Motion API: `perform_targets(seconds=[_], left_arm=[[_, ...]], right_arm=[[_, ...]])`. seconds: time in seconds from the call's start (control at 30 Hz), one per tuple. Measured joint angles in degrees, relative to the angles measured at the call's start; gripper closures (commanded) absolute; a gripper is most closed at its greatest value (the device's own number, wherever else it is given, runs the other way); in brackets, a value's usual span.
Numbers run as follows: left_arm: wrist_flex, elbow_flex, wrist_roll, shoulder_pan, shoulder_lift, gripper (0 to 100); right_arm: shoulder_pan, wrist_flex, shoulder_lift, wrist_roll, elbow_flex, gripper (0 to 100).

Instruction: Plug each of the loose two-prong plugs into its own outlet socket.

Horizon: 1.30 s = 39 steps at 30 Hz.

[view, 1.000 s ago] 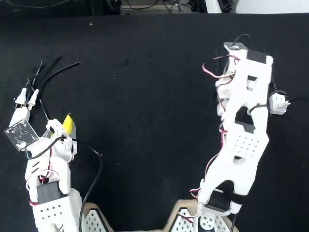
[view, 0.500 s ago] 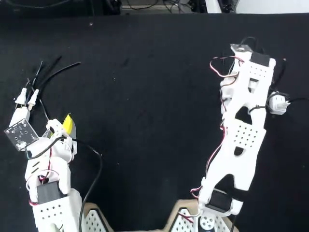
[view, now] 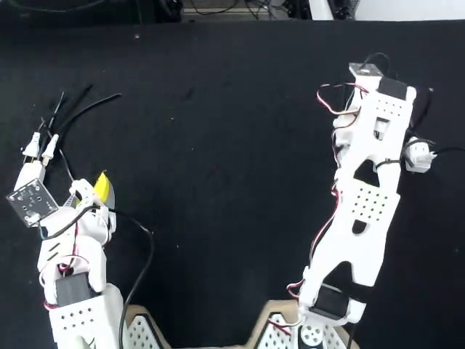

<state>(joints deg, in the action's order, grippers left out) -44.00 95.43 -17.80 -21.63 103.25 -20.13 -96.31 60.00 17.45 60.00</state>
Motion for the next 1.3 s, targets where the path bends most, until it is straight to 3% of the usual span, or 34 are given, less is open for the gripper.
perform_targets(seconds=[0.23, 0.63, 0.83, 1.3], left_arm=[[0.0, 0.0, 0.0, 0.0, 0.0, 77], [0.0, 0.0, 0.0, 0.0, 0.0, 77], [0.0, 0.0, 0.0, 0.0, 0.0, 77], [0.0, 0.0, 0.0, 0.0, 0.0, 77]], right_arm=[[0.0, -3.0, 0.0, 0.0, 6.6, 73.1], [0.3, -3.0, -0.6, 0.0, 9.3, 73.0], [5.8, -3.1, -12.6, -0.1, 9.1, 73.0], [23.5, -2.4, -53.2, -2.1, -35.0, 73.0]])
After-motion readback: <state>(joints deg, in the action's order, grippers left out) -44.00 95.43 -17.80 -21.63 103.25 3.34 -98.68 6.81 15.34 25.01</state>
